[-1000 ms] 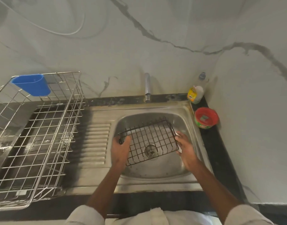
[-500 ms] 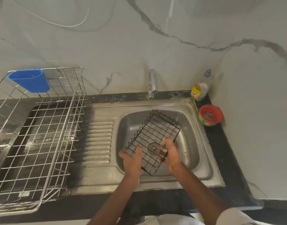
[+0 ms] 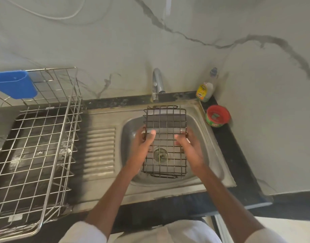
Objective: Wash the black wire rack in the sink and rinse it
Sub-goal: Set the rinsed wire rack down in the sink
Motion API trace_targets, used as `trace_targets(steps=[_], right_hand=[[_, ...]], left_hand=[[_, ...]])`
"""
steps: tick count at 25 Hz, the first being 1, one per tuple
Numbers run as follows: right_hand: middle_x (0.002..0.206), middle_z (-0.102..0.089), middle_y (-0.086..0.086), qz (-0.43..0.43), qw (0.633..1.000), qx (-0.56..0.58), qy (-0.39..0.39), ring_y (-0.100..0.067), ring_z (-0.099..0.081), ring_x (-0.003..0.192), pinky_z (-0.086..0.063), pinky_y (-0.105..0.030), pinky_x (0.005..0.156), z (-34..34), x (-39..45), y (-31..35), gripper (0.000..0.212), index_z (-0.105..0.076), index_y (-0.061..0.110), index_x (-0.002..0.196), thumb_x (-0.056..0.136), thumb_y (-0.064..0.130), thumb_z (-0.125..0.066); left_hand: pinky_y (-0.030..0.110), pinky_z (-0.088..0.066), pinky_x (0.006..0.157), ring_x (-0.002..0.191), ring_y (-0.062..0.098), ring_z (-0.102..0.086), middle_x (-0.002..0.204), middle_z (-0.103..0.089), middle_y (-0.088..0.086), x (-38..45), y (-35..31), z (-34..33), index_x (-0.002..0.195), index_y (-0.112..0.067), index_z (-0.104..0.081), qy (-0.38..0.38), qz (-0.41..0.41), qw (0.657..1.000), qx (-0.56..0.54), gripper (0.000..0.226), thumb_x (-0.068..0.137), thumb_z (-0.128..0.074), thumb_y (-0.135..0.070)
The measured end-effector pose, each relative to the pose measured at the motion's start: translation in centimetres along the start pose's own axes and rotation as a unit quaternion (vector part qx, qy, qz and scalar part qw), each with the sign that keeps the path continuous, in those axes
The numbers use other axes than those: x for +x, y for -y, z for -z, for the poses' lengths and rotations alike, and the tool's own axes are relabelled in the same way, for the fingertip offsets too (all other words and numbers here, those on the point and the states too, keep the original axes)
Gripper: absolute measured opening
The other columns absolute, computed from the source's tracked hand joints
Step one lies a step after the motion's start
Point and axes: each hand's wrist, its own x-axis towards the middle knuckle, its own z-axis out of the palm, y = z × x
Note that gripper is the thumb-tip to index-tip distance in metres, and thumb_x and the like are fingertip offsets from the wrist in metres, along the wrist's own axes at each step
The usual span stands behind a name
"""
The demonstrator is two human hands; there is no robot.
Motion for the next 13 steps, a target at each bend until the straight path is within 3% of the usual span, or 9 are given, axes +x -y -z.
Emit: trace_targets(steps=[2,4,5,7,9,11,13], right_hand=[[0.148,-0.052,0.023,0.016,0.999,-0.026,-0.01,-0.001,-0.049,0.134,-0.04,-0.029,0.108,0.0,-0.3,-1.1,0.077,-0.033,0.045,0.158,0.089,0.057,-0.066],[0.155,-0.05,0.012,-0.05,0.998,-0.035,0.009,-0.011,-0.054,0.134,-0.046,-0.042,0.111,0.0,-0.1,-1.7,0.087,-0.032,0.044,0.158,0.082,0.072,-0.065],[0.156,-0.051,0.007,-0.074,0.996,-0.038,0.015,-0.018,-0.058,0.132,-0.049,-0.047,0.11,0.3,0.2,-2.0,0.091,-0.036,0.042,0.157,0.079,0.077,-0.066],[0.156,-0.049,0.009,-0.037,0.999,-0.033,0.016,-0.019,-0.056,0.133,-0.048,-0.046,0.111,0.8,0.8,-1.9,0.085,-0.04,0.043,0.154,0.081,0.076,-0.067],[0.159,-0.045,0.011,-0.021,0.999,-0.019,0.027,-0.017,-0.052,0.136,-0.044,-0.043,0.111,1.1,1.0,-1.5,0.08,-0.038,0.044,0.156,0.086,0.071,-0.065],[0.155,-0.048,0.004,-0.095,0.994,-0.026,0.049,-0.022,-0.056,0.129,-0.044,-0.048,0.111,1.0,1.1,-1.6,0.088,-0.038,0.034,0.156,0.083,0.075,-0.063],[0.154,-0.047,0.003,-0.127,0.988,-0.016,0.082,-0.02,-0.06,0.122,-0.043,-0.048,0.111,1.1,0.7,-1.4,0.091,-0.033,0.029,0.158,0.085,0.074,-0.062]], left_hand=[[0.039,-0.048,0.113,0.131,0.005,-0.058,0.144,-0.06,-0.015,-0.5,1.4,-1.0,0.153,-0.039,-0.045,-0.051,-0.021,0.998,0.016,0.079,0.088,-0.061,-0.082],[0.047,-0.047,0.117,0.13,0.007,-0.06,0.142,-0.064,-0.014,-0.4,2.5,-1.8,0.147,-0.038,-0.052,-0.056,0.008,0.998,0.029,0.088,0.078,-0.061,-0.091],[0.046,-0.046,0.117,0.126,0.004,-0.061,0.139,-0.065,-0.015,-0.7,2.4,-2.3,0.146,-0.035,-0.053,-0.048,0.018,0.998,0.036,0.085,0.08,-0.061,-0.089],[0.035,-0.046,0.114,0.123,-0.003,-0.059,0.137,-0.063,-0.017,-1.1,1.8,-2.8,0.149,-0.033,-0.048,-0.065,-0.018,0.997,0.044,0.076,0.089,-0.062,-0.076],[0.034,-0.048,0.112,0.13,0.006,-0.059,0.149,-0.059,-0.007,-1.2,1.3,-3.0,0.158,-0.031,-0.04,-0.083,-0.022,0.995,0.048,0.096,0.081,-0.066,-0.082],[0.051,-0.048,0.116,0.143,0.024,-0.053,0.167,-0.042,0.004,-1.1,0.9,-2.9,0.166,-0.031,-0.027,-0.059,0.046,0.995,0.063,0.131,0.06,-0.069,-0.096],[0.057,-0.042,0.12,0.152,0.031,-0.043,0.173,-0.031,0.004,-1.7,0.3,-2.3,0.168,-0.034,-0.022,-0.023,0.076,0.993,0.092,0.132,0.061,-0.071,-0.095]])
